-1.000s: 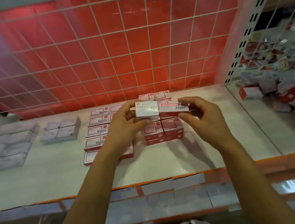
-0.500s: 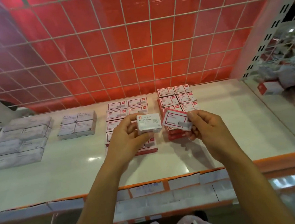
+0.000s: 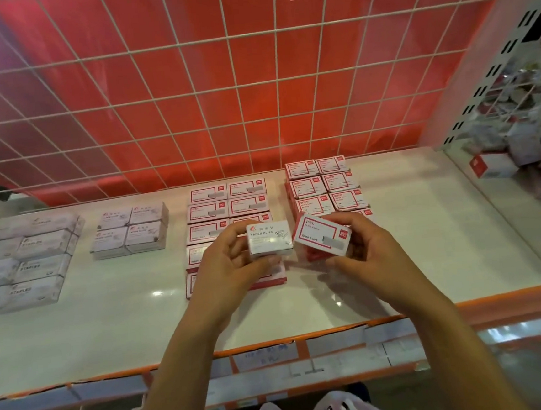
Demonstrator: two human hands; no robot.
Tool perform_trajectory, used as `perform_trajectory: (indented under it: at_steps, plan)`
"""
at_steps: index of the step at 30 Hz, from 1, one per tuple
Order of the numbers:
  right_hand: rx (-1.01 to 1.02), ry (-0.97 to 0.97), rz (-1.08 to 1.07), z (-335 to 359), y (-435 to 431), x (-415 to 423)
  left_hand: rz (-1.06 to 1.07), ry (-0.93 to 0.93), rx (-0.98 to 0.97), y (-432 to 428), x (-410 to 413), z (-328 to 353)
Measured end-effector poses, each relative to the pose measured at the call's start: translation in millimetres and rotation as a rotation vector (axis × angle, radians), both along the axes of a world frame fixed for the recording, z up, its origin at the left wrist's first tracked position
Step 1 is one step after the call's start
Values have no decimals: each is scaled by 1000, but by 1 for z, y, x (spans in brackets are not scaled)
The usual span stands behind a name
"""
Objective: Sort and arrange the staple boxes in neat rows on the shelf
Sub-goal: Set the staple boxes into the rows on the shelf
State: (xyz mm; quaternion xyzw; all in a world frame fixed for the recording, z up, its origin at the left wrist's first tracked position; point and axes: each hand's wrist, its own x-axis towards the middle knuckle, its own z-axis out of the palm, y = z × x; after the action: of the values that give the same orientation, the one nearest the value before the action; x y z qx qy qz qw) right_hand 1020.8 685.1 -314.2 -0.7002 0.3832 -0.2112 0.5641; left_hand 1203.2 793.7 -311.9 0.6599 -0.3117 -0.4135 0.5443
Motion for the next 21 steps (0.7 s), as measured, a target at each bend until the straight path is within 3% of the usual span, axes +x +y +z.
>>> perform_trajectory:
  at_steps: [9, 21]
  plan:
    - [-90, 63, -3, 1, 11, 27, 57, -4, -8, 21, 21, 2]
    - [-362, 178, 22, -2, 37, 68, 199, -73, -22, 61, 55, 0]
